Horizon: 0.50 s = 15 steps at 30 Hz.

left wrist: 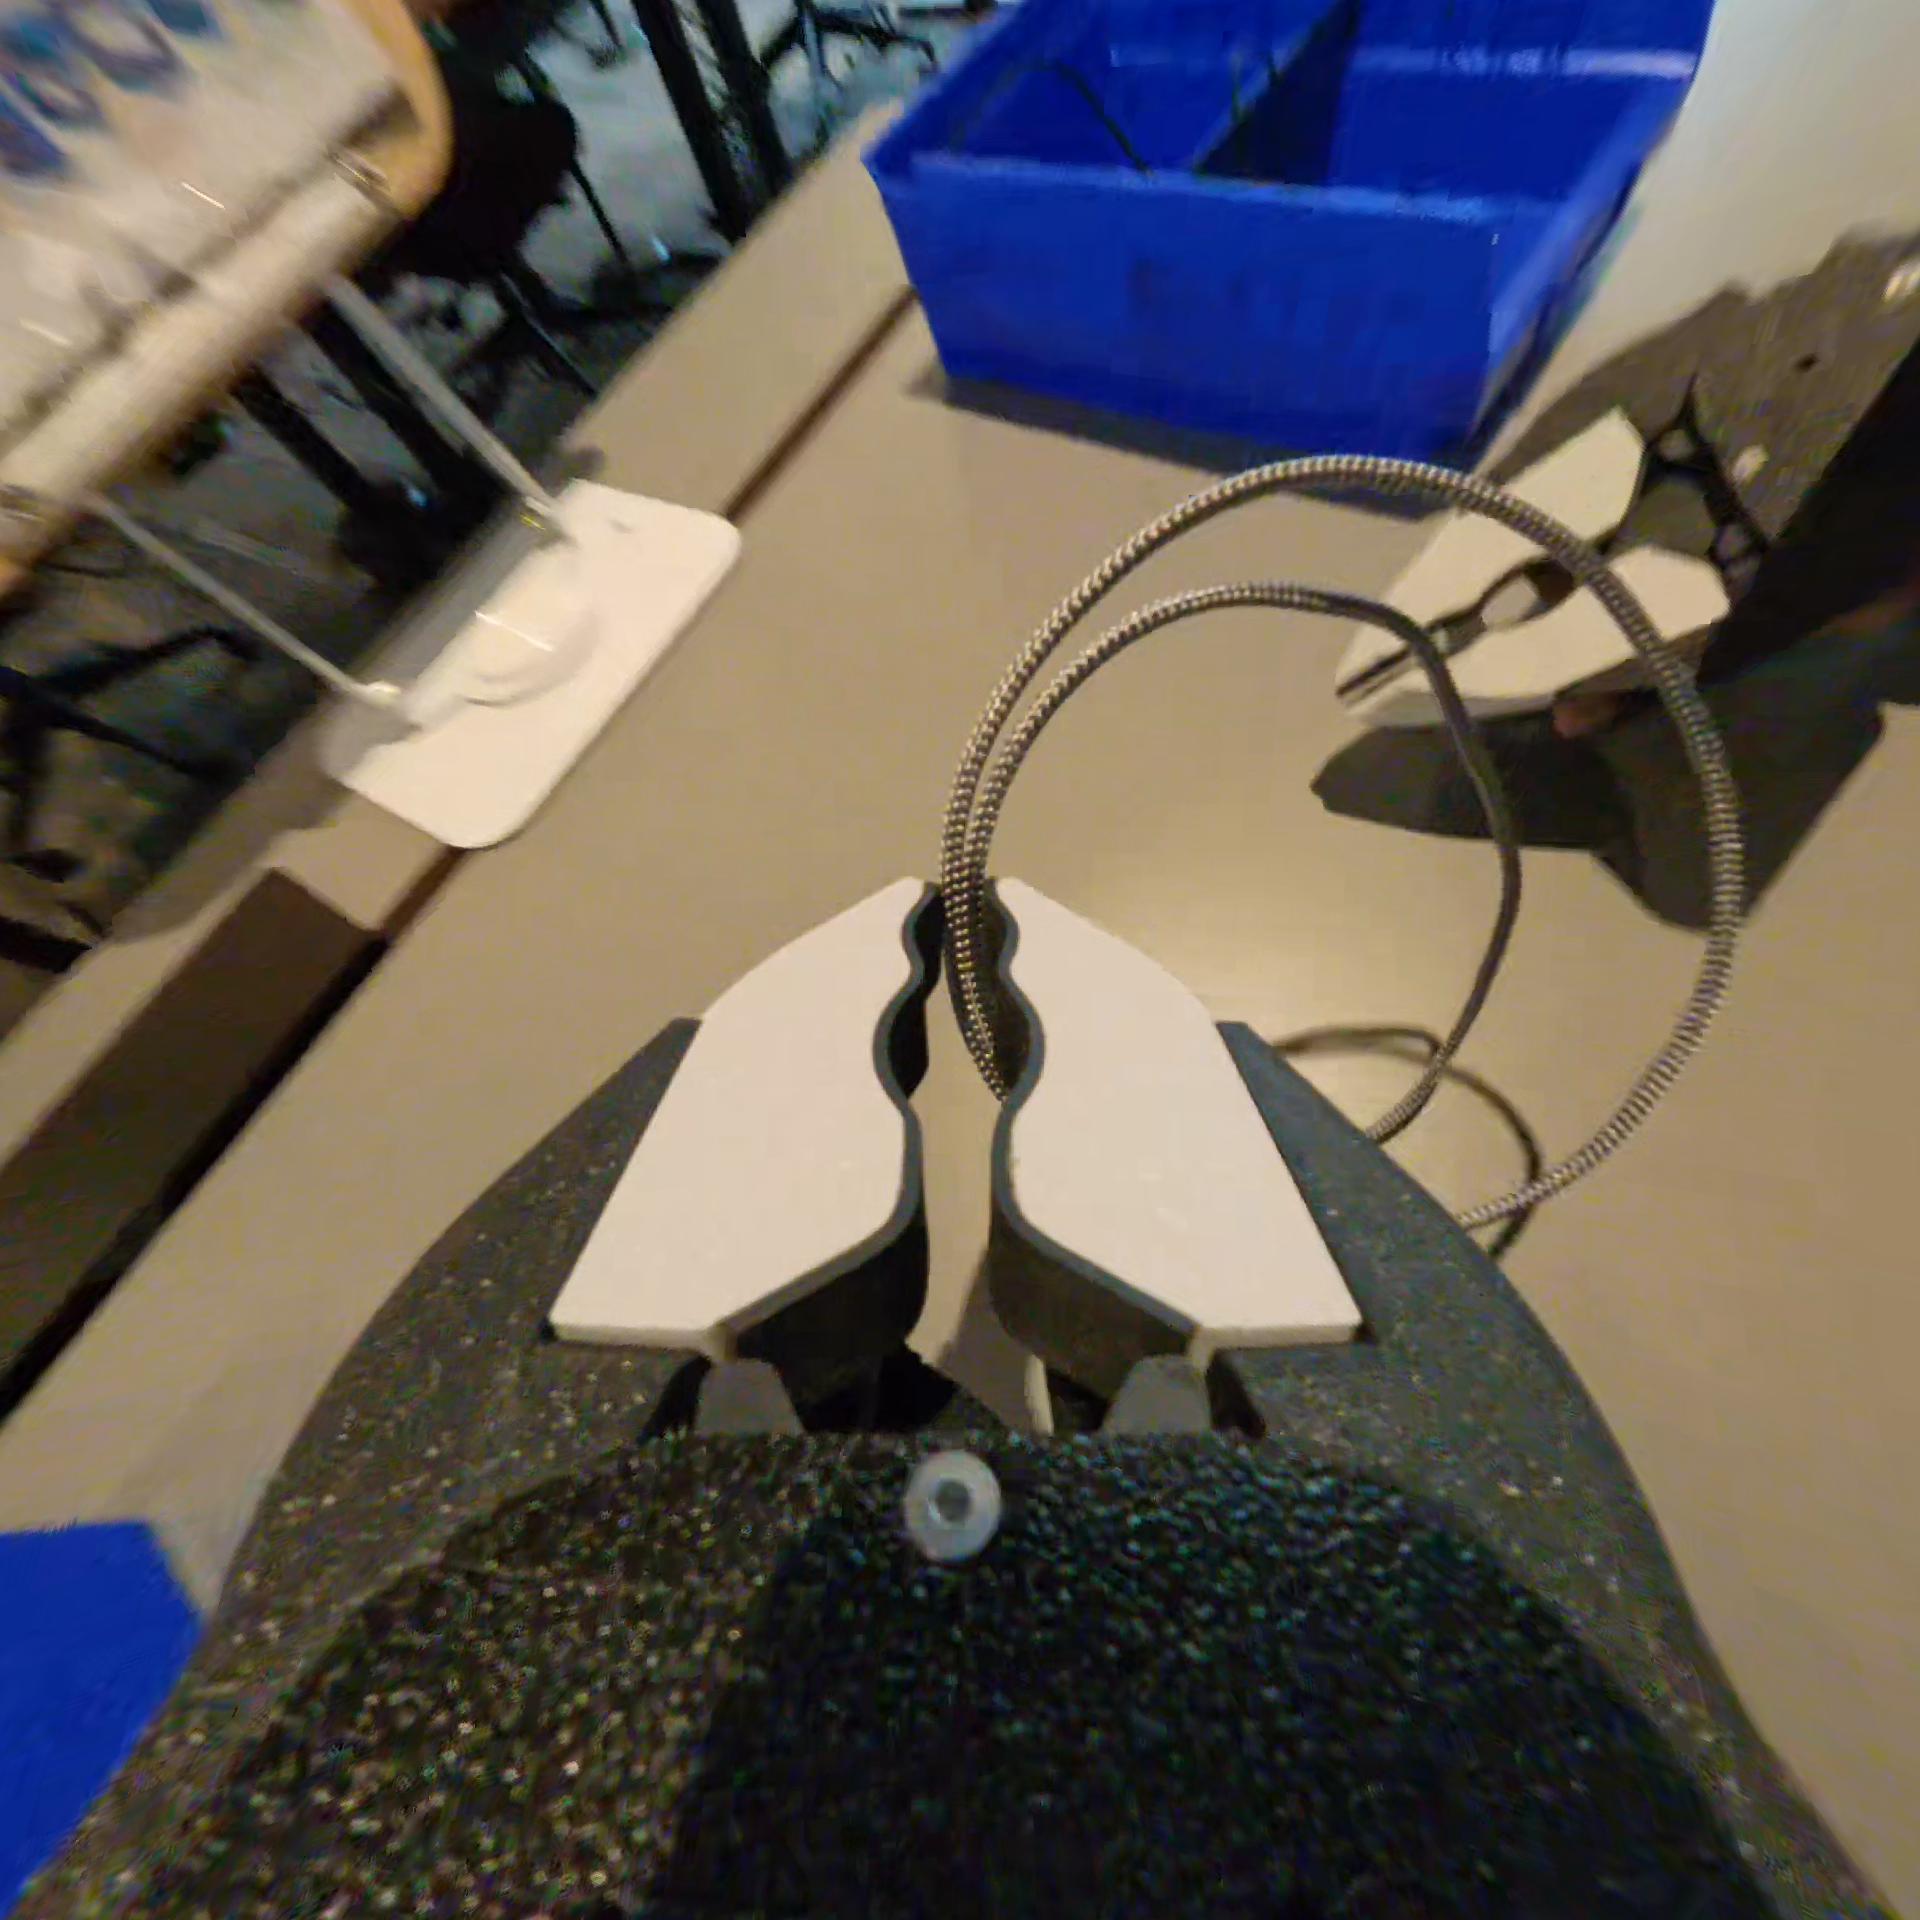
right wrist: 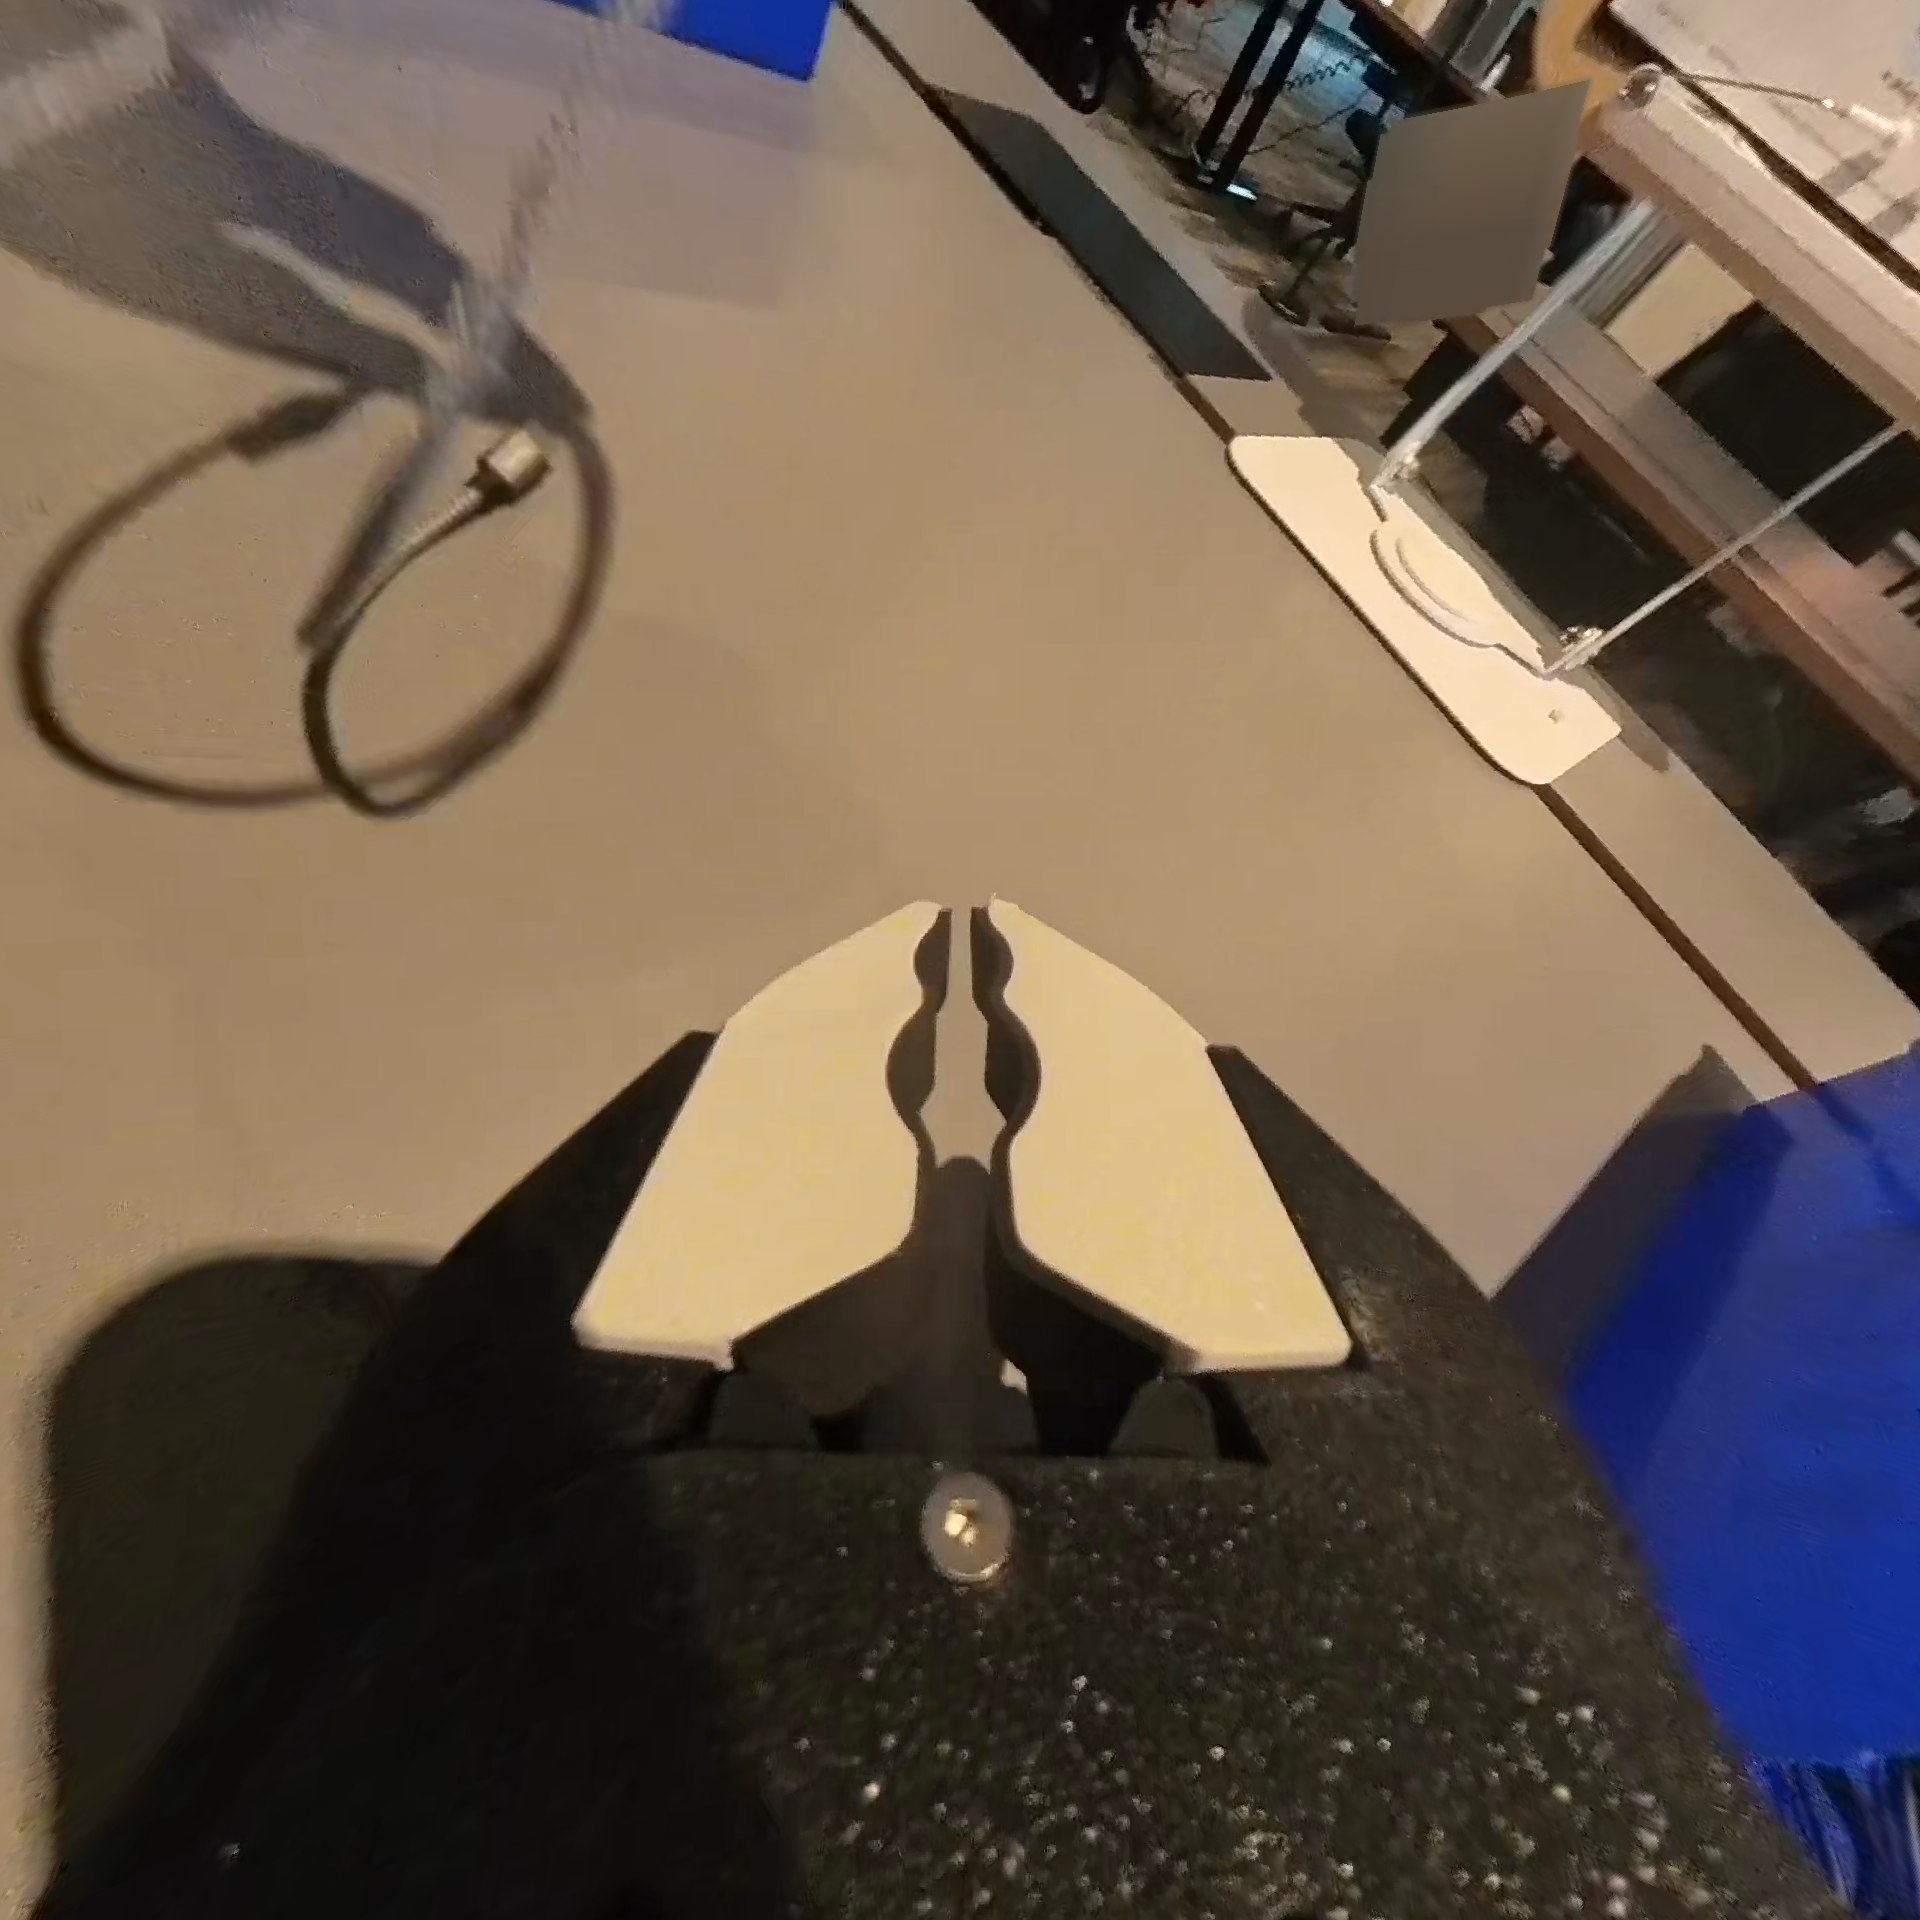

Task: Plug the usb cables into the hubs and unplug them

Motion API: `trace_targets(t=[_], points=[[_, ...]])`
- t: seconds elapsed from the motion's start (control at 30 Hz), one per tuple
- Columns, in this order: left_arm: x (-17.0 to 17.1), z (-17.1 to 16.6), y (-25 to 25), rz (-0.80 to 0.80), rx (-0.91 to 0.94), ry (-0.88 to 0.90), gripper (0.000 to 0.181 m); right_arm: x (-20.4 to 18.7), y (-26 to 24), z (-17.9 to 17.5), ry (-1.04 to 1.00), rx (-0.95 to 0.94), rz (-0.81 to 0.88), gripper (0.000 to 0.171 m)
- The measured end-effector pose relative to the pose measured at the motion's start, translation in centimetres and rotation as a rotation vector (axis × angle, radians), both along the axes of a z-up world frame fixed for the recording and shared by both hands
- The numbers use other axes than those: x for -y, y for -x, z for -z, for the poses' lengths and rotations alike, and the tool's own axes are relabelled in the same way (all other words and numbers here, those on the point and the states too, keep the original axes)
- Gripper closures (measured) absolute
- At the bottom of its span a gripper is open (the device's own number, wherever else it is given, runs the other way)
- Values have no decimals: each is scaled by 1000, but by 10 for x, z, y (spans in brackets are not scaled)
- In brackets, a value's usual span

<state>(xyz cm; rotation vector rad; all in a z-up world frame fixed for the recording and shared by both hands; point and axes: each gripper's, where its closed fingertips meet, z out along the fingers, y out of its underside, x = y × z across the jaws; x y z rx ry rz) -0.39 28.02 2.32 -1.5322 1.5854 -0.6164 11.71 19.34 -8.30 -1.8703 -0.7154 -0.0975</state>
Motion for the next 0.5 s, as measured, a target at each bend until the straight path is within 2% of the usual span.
trace_targets(t=[0.27, 0.5], points=[[-9, 103, -42, -26, -215, -2, 175, -10, -30, -4, 0, -58, 185, 168], [-3, 134, -50, -43, -264, 9, 174, -16, -40, 8, 93, -83, 267, 167]])
